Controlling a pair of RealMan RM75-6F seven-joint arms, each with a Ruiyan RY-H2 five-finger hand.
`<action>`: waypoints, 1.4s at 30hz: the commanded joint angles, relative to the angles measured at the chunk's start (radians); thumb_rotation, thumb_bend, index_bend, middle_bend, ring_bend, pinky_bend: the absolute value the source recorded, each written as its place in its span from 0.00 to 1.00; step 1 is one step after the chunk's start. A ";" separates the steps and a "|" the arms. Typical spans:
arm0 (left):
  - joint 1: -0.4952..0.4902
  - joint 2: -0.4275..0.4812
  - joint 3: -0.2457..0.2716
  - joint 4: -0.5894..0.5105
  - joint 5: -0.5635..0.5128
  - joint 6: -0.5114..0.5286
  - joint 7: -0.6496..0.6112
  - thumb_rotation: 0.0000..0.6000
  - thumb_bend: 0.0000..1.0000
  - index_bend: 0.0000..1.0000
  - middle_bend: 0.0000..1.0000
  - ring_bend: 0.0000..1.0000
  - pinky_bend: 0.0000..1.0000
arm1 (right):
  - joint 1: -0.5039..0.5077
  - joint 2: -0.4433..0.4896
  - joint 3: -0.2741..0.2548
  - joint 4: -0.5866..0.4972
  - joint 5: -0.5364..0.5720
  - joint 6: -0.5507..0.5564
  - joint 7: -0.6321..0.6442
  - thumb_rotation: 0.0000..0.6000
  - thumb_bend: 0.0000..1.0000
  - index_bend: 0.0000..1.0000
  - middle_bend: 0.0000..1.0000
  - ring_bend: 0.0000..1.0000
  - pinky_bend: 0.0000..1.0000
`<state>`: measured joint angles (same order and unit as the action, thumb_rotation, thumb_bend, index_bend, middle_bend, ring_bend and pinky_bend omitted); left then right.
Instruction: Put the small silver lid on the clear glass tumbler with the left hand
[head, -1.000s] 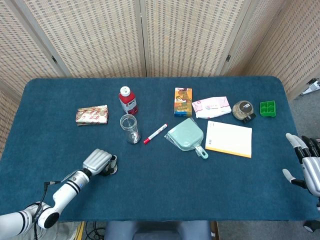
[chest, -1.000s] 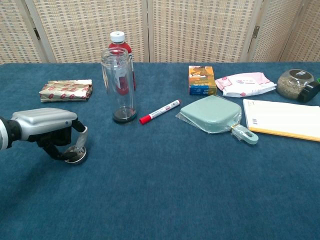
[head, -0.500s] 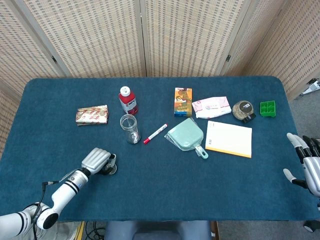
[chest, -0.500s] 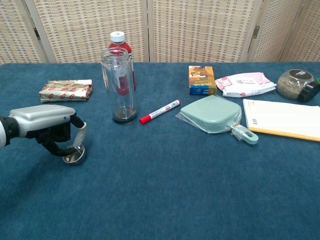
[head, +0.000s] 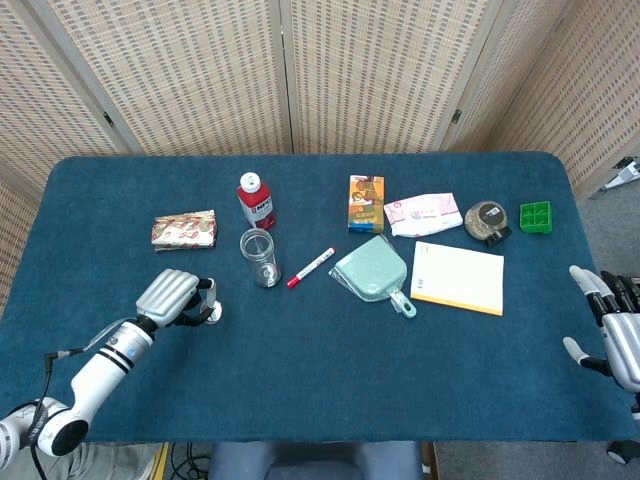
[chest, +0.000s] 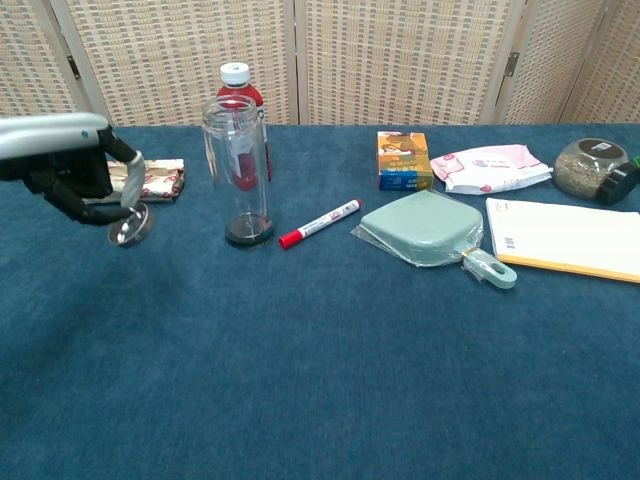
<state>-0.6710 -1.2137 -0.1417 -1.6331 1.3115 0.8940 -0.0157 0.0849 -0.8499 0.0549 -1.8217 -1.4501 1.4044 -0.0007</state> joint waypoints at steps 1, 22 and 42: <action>-0.012 0.051 -0.037 -0.045 -0.028 0.002 -0.019 1.00 0.45 0.63 1.00 0.96 1.00 | 0.002 -0.001 0.000 0.000 -0.001 -0.002 -0.002 1.00 0.23 0.00 0.12 0.03 0.07; -0.173 0.120 -0.182 -0.064 -0.230 -0.124 -0.041 1.00 0.45 0.62 1.00 0.96 1.00 | 0.013 -0.004 -0.006 -0.011 -0.011 -0.021 -0.023 1.00 0.24 0.00 0.12 0.03 0.07; -0.340 -0.006 -0.179 0.086 -0.437 -0.180 0.097 1.00 0.45 0.61 1.00 0.96 1.00 | 0.009 0.005 -0.008 -0.005 0.000 -0.023 -0.014 1.00 0.24 0.00 0.12 0.03 0.06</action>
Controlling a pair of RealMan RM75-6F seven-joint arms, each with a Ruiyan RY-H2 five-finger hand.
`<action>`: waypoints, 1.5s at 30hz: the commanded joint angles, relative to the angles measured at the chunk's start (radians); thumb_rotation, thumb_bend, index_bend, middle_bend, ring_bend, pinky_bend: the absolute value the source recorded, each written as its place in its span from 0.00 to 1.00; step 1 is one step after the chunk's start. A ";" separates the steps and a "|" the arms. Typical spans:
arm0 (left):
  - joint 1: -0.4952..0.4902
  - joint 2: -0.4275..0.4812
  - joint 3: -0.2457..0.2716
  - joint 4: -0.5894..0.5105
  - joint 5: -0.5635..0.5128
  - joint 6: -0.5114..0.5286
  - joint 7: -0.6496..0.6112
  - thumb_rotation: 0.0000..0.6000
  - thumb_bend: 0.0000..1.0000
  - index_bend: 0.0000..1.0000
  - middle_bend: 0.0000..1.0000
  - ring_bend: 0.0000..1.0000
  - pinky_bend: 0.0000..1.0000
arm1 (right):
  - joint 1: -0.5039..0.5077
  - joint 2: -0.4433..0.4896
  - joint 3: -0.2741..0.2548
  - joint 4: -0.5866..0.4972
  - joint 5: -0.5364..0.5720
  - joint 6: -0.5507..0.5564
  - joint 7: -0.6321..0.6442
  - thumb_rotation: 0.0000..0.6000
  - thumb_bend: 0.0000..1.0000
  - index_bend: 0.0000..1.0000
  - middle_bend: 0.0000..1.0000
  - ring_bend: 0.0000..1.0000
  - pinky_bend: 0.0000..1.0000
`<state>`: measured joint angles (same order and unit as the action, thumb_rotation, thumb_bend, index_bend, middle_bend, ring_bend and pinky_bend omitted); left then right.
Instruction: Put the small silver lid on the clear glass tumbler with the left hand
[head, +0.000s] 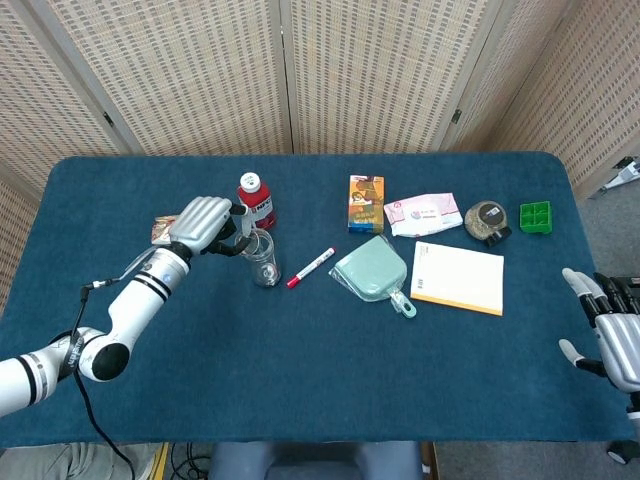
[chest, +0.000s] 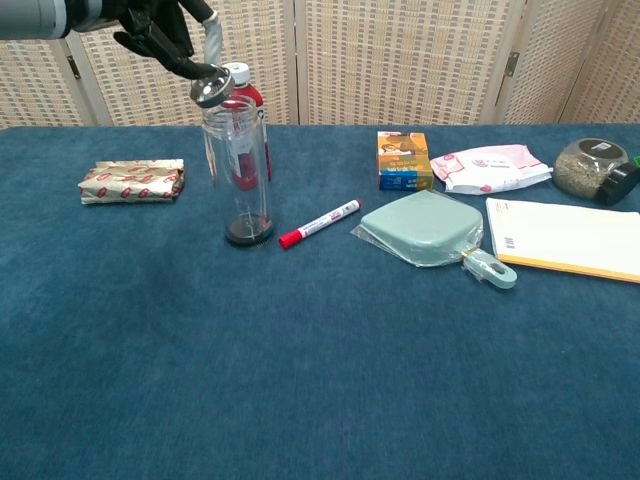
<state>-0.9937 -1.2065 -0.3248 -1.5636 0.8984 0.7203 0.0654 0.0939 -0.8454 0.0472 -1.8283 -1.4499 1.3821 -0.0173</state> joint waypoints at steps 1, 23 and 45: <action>-0.022 -0.017 0.007 0.022 -0.031 -0.008 0.021 1.00 0.45 0.61 1.00 0.96 1.00 | 0.000 0.000 -0.001 0.003 0.001 -0.001 0.003 1.00 0.24 0.00 0.12 0.03 0.07; -0.071 -0.030 0.061 0.028 -0.099 0.000 0.114 1.00 0.44 0.54 1.00 0.96 1.00 | -0.008 0.000 -0.003 0.011 0.002 0.007 0.012 1.00 0.24 0.00 0.12 0.03 0.07; -0.065 -0.003 0.059 -0.006 -0.114 0.026 0.095 1.00 0.44 0.46 1.00 0.96 1.00 | -0.013 0.000 -0.001 0.015 0.002 0.015 0.017 1.00 0.24 0.00 0.12 0.03 0.07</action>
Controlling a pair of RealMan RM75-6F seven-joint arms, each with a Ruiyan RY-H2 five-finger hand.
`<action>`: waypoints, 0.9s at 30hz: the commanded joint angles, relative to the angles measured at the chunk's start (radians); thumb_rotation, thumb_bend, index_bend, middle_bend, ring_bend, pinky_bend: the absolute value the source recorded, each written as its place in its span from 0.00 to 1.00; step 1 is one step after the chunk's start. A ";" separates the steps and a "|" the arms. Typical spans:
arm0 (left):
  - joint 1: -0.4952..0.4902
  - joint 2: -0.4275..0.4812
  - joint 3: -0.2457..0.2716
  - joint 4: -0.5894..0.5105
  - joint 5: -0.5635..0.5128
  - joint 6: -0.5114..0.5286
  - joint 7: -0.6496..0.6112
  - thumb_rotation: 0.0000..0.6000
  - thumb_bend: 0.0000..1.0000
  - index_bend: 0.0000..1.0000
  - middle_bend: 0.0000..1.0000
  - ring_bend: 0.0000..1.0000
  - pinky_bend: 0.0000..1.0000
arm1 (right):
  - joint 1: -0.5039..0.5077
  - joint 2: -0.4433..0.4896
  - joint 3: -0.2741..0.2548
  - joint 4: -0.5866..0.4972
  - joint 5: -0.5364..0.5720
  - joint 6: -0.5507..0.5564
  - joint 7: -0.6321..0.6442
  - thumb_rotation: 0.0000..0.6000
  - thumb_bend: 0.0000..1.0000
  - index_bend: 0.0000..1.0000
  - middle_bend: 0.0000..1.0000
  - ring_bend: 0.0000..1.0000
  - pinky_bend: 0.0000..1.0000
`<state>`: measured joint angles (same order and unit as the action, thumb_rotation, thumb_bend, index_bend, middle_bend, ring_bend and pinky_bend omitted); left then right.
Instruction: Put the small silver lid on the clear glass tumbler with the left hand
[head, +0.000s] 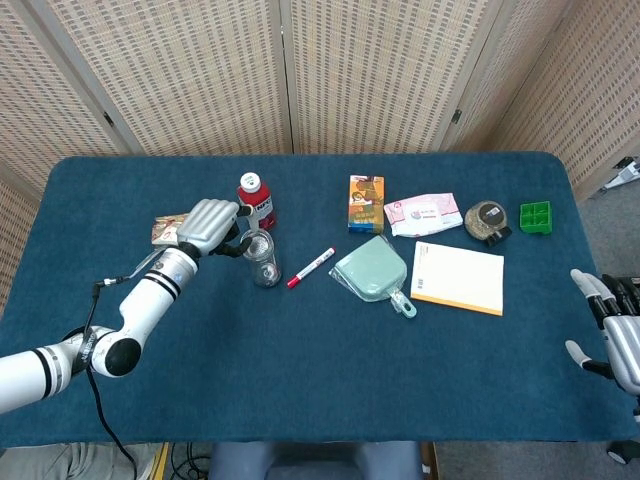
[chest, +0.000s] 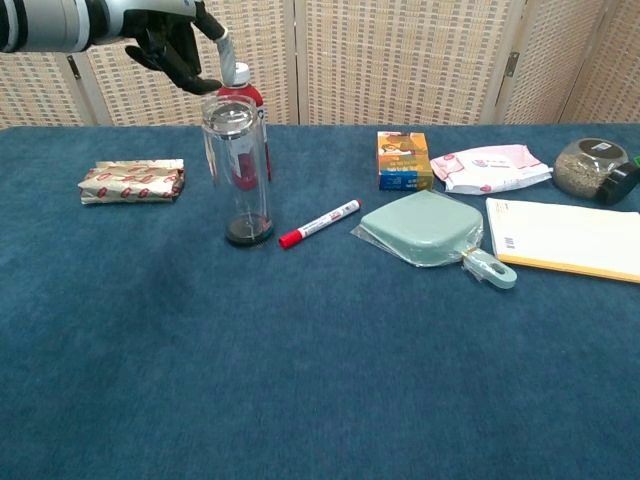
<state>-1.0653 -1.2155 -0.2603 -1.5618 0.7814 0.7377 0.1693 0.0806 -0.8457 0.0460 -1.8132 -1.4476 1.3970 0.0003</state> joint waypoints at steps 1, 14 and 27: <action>0.012 0.012 -0.010 -0.014 0.007 0.016 -0.018 1.00 0.44 0.46 1.00 0.96 1.00 | 0.000 0.000 0.000 -0.001 -0.002 0.001 0.000 1.00 0.24 0.00 0.12 0.03 0.07; 0.033 0.081 0.025 -0.093 0.049 -0.023 -0.014 0.19 0.50 0.42 1.00 1.00 1.00 | 0.004 -0.002 0.001 -0.002 -0.003 -0.004 -0.004 1.00 0.24 0.00 0.12 0.03 0.07; 0.015 0.070 0.039 -0.081 0.023 -0.029 0.000 0.13 0.51 0.34 1.00 1.00 1.00 | -0.002 -0.001 0.000 -0.001 -0.002 0.003 0.000 1.00 0.24 0.00 0.12 0.03 0.07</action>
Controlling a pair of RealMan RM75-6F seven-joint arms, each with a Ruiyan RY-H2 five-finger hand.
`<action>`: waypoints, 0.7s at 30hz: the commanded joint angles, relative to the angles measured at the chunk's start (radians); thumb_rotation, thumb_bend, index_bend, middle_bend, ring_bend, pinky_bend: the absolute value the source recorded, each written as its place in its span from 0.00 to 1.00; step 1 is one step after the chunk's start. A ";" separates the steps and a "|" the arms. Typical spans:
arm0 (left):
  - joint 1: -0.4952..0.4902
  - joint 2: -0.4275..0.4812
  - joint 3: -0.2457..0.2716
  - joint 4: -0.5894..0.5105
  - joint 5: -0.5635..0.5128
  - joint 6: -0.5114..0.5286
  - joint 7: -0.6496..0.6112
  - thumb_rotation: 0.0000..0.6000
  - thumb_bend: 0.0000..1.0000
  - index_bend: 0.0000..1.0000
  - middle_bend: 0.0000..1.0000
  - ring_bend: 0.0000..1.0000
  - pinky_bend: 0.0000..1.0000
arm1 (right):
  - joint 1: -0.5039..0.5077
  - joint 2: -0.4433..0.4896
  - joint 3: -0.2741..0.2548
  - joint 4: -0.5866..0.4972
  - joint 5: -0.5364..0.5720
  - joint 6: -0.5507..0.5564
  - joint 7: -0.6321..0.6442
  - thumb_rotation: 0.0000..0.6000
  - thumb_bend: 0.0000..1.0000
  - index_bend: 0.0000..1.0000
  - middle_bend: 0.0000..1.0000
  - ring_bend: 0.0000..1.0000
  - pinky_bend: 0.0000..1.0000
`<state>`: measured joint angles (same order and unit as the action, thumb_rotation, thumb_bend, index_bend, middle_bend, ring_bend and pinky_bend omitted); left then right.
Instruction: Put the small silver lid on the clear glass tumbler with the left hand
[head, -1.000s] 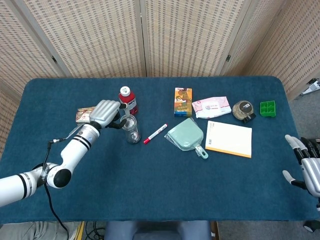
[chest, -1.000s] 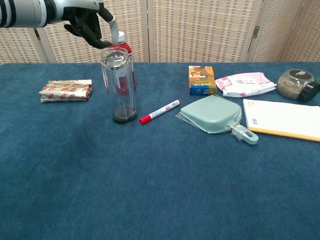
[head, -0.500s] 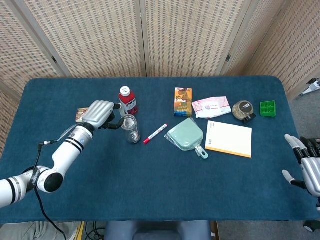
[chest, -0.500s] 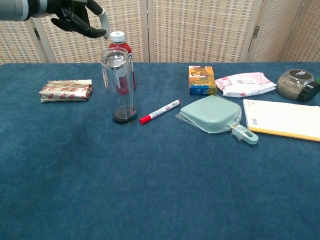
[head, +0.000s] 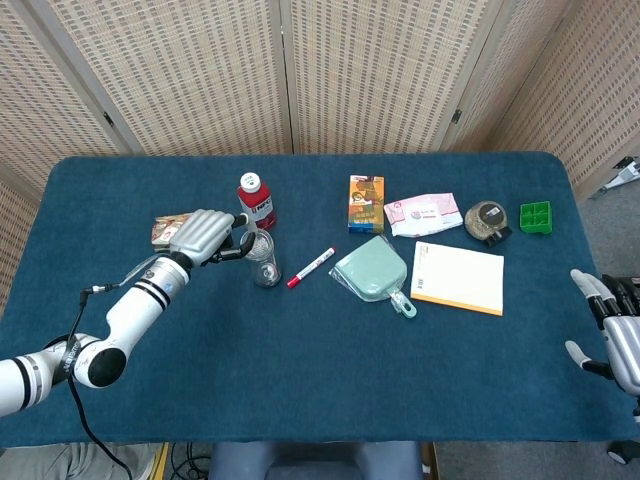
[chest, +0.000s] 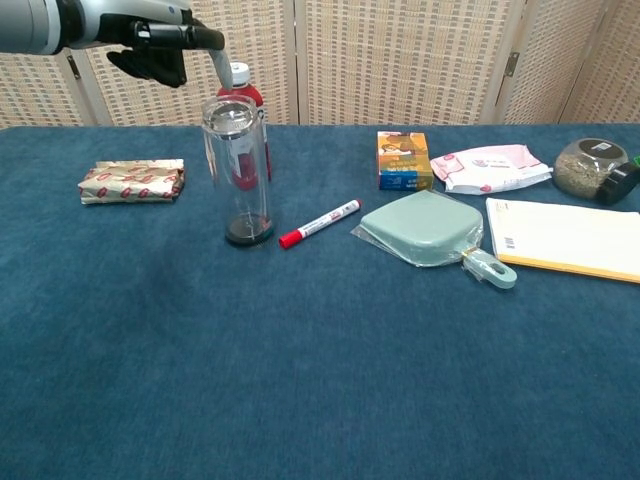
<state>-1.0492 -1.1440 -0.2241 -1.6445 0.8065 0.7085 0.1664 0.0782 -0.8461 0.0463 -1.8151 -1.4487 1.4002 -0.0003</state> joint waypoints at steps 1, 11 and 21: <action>-0.002 -0.002 0.006 0.002 -0.004 0.000 0.007 0.13 0.51 0.33 1.00 1.00 1.00 | 0.000 -0.001 0.000 0.001 -0.001 0.000 0.001 1.00 0.24 0.00 0.12 0.03 0.07; -0.014 -0.022 0.024 0.019 -0.018 0.003 0.029 0.13 0.51 0.33 1.00 1.00 1.00 | -0.002 0.000 -0.001 0.003 0.000 0.001 0.002 1.00 0.24 0.00 0.12 0.03 0.07; -0.020 -0.034 0.033 0.030 -0.025 0.009 0.043 0.13 0.51 0.33 1.00 1.00 1.00 | -0.002 0.000 -0.001 0.005 0.002 -0.001 0.004 1.00 0.24 0.00 0.12 0.03 0.07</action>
<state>-1.0689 -1.1779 -0.1910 -1.6148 0.7813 0.7171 0.2096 0.0757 -0.8464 0.0453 -1.8099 -1.4470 1.3989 0.0037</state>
